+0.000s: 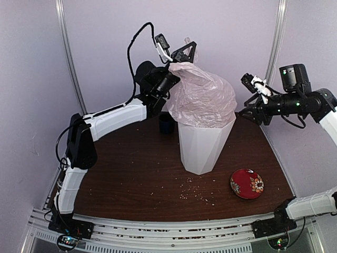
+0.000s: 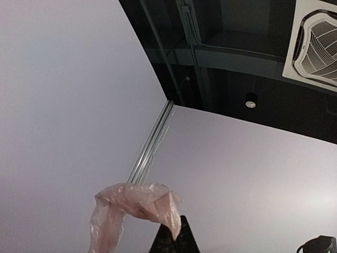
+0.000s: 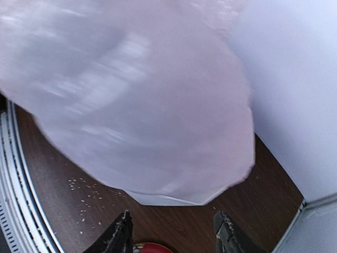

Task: Put the trash bags into the trash bin

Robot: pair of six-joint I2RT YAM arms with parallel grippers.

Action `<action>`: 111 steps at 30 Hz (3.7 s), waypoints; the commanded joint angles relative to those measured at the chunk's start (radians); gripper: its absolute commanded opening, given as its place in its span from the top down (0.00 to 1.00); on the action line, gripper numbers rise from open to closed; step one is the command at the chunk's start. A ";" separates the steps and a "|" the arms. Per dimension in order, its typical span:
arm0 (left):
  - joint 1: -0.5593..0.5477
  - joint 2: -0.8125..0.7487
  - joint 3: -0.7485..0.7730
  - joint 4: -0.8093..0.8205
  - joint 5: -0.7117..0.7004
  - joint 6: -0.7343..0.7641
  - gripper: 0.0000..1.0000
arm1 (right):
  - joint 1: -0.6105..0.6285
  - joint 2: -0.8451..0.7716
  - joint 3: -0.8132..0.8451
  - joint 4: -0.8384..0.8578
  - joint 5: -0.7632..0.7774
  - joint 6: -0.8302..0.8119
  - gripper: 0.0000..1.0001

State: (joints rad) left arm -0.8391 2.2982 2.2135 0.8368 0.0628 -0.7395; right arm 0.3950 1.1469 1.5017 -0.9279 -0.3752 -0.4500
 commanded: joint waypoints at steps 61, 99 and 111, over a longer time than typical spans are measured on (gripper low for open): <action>0.018 0.000 -0.166 0.175 0.087 -0.109 1.00 | 0.037 -0.013 -0.059 0.159 -0.045 0.111 0.24; -0.002 -0.118 -0.314 0.130 0.103 -0.033 1.00 | 0.394 0.242 0.398 0.173 0.410 0.146 0.33; -0.013 0.192 0.364 -0.163 0.121 -0.015 1.00 | 0.231 0.309 0.462 0.168 0.321 0.199 0.41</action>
State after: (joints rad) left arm -0.8490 2.4153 2.4062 0.7757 0.1902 -0.7765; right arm 0.7063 1.4620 1.9633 -0.7593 0.0078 -0.2981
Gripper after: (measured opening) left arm 0.006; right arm 0.615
